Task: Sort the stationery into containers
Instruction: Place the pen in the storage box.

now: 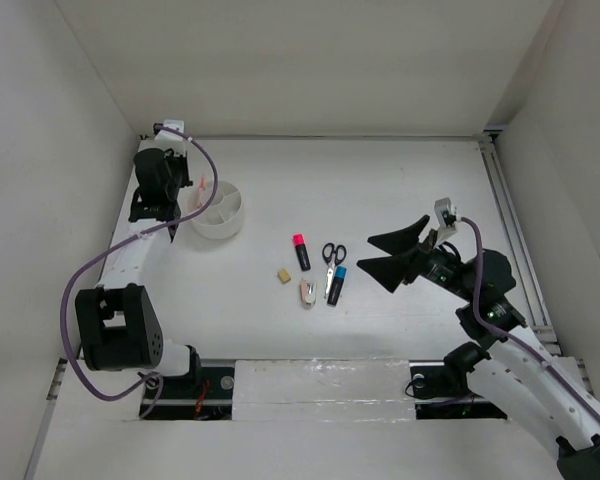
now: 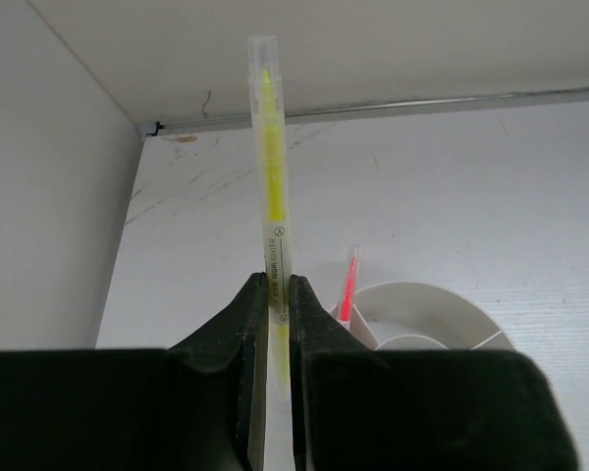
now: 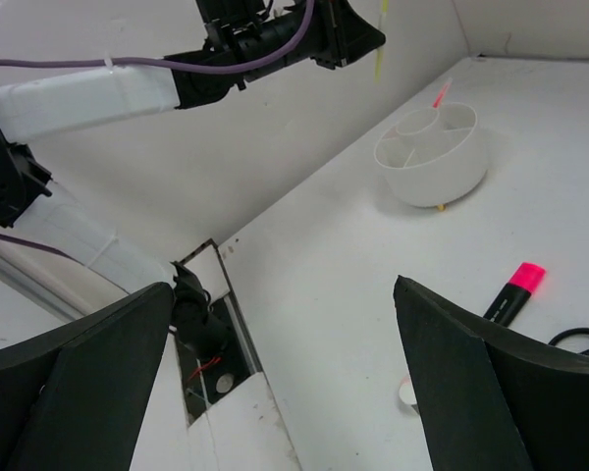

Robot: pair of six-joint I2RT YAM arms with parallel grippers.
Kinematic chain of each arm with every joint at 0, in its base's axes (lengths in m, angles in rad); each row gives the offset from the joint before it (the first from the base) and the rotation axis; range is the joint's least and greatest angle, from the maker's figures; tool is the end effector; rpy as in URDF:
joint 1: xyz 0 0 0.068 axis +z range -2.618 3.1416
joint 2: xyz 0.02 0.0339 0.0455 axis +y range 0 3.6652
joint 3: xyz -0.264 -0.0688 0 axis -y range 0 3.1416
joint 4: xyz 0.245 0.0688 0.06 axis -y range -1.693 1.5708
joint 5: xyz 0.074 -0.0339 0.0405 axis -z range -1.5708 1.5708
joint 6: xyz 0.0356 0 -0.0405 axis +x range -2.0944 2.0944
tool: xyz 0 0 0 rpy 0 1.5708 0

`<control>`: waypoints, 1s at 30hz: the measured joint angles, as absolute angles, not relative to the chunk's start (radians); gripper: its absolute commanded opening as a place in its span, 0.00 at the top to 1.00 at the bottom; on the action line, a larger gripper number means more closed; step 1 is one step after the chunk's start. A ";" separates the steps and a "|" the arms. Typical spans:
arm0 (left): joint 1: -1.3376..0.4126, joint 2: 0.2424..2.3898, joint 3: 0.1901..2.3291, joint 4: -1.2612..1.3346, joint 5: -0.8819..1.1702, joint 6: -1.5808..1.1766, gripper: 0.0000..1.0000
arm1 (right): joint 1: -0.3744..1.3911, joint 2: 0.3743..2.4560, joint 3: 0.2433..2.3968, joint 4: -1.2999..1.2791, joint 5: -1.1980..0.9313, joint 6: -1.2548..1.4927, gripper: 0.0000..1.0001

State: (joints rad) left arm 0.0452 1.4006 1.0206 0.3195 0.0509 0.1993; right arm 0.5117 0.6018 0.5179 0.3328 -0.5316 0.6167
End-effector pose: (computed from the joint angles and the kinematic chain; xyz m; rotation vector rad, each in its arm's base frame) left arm 0.3342 0.0133 0.3319 0.1647 1.6249 0.1462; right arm 0.1246 0.0907 0.3280 -0.4153 1.4214 1.2826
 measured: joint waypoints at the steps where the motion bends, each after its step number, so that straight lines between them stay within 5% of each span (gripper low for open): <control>1: 0.045 1.409 1.019 0.321 0.054 0.198 1.00 | 0.512 0.607 0.518 0.329 -0.532 0.616 0.00; 27: 0.009 1.562 0.906 0.384 0.038 0.149 1.00 | 0.512 0.671 0.518 0.322 -0.530 0.613 0.00; 30: 0.006 1.562 0.906 0.386 0.028 0.148 0.89 | 0.512 0.675 0.518 0.322 -0.530 0.613 0.00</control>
State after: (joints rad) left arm 0.0063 1.5623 0.9058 0.3862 0.0284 0.1482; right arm 0.5117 0.6750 0.5179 0.3218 -0.5304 0.6132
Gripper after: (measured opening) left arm 0.060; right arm 0.999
